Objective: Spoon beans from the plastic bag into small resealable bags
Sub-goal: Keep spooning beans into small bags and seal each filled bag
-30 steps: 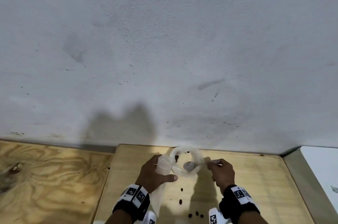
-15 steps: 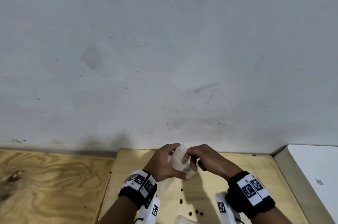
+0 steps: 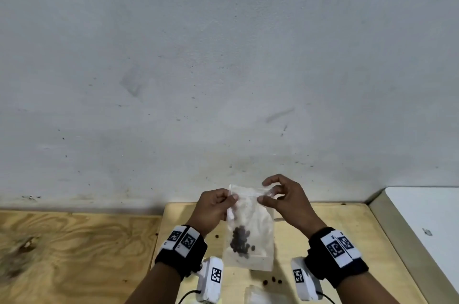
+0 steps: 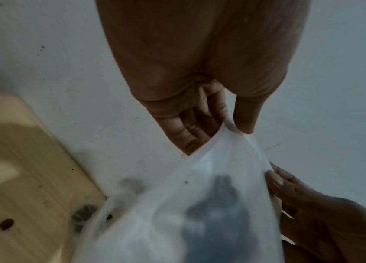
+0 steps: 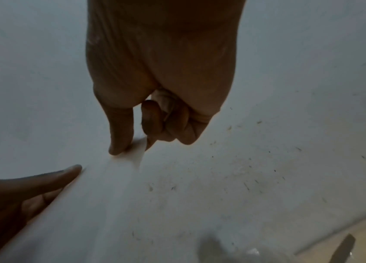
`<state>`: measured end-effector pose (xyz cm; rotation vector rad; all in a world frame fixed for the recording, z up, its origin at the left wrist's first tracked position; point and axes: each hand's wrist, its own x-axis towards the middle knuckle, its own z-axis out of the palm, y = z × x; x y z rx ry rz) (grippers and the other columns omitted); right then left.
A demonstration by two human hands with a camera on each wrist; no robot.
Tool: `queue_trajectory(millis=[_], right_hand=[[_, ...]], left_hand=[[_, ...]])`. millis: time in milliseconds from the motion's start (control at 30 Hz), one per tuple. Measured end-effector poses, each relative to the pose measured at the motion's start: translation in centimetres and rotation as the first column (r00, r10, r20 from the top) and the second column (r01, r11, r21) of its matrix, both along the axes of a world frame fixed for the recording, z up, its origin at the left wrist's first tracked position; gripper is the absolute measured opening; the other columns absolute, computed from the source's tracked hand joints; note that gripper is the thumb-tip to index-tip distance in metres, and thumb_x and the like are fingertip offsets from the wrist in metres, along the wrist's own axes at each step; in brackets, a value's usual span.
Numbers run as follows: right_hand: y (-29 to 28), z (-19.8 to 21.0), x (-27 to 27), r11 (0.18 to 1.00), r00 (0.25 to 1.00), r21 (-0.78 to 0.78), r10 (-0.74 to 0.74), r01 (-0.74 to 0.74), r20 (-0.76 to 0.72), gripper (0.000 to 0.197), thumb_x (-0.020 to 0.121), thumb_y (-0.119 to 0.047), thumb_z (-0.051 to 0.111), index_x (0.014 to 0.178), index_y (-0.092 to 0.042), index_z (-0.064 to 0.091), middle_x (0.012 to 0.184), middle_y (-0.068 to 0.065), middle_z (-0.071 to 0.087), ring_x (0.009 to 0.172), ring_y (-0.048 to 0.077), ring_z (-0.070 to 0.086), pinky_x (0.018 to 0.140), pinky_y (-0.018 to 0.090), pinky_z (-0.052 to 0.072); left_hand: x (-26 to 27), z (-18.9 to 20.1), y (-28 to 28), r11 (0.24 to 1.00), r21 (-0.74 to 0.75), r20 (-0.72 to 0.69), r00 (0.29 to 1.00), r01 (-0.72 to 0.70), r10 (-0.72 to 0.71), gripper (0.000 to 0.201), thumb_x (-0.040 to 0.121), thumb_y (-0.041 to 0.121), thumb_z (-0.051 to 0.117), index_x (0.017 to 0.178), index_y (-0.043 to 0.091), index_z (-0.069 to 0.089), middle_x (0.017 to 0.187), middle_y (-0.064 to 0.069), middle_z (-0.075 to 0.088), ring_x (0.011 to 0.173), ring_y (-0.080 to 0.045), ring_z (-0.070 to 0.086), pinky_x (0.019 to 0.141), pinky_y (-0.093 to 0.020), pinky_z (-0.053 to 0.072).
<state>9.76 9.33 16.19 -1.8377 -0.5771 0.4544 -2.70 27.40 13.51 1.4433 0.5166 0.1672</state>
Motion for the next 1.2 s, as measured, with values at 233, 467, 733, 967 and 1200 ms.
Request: queue_trajectory(millis=[233, 467, 733, 967, 1200], right_hand=[[-0.4, -0.1, -1.4, 0.992, 0.937, -0.025, -0.123, 0.122, -0.326, 0.029, 0.073, -0.021, 0.087, 0.077, -0.002, 0.066, 0.066, 0.005, 0.04, 0.048, 0.012, 0.03, 0.047, 0.023, 0.02], [-1.7, 0.9, -3.1, 0.995, 0.946, -0.066, -0.089, 0.072, -0.312, 0.027, 0.082, -0.023, 0.08, 0.076, -0.008, 0.058, 0.069, 0.01, 0.05, 0.048, 0.013, 0.036, 0.044, 0.019, 0.018], [-6.1, 2.2, -4.3, 0.991, 0.9, 0.023, -0.107, 0.129, -0.423, 0.033, 0.082, -0.024, 0.08, 0.07, -0.009, 0.052, 0.049, -0.012, 0.049, 0.049, 0.012, 0.024, 0.048, 0.023, 0.019], [-10.9, -0.7, -7.9, 0.989, 0.927, 0.074, -0.091, 0.126, -0.365, 0.027, 0.082, -0.02, 0.081, 0.089, -0.013, 0.055, 0.068, -0.004, 0.062, 0.047, 0.015, 0.031, 0.043, 0.02, 0.024], [-15.0, -7.7, -13.5, 0.985, 0.878, -0.133, -0.162, 0.114, -0.451, 0.019, 0.085, -0.002, 0.072, 0.096, -0.018, 0.075, 0.072, 0.004, 0.051, 0.047, 0.013, 0.038, 0.043, 0.025, 0.031]], left_hand=[[0.1, 0.2, -1.0, 0.991, 0.131, 0.03, 0.999, 0.01, -0.014, 0.034, 0.09, 0.021, 0.067, 0.089, -0.012, 0.059, 0.067, -0.011, 0.067, 0.063, -0.012, 0.062, 0.066, -0.021, 0.046], [-0.8, 0.6, -2.7, 0.991, 0.127, 0.049, 0.998, -0.04, 0.034, 0.03, 0.088, 0.016, 0.069, 0.084, -0.012, 0.059, 0.076, -0.013, 0.065, 0.071, -0.014, 0.061, 0.073, -0.023, 0.047], [-2.4, 2.0, -6.3, 0.991, 0.074, 0.054, 0.993, -0.111, 0.107, 0.025, 0.093, 0.025, 0.063, 0.088, 0.002, 0.072, 0.068, -0.002, 0.068, 0.06, -0.014, 0.061, 0.061, -0.025, 0.043], [-4.5, -0.5, -11.0, 0.964, -0.022, 0.0, 0.964, -0.267, 0.267, 0.032, 0.093, 0.027, 0.065, 0.083, -0.004, 0.065, 0.074, -0.01, 0.061, 0.068, -0.02, 0.055, 0.07, -0.036, 0.046], [-9.3, -5.8, -15.1, 0.978, 0.016, -0.195, 0.959, -0.207, 0.206, 0.04, 0.079, -0.001, 0.071, 0.11, 0.022, 0.062, 0.08, -0.006, 0.068, 0.072, -0.02, 0.063, 0.061, -0.033, 0.053]])
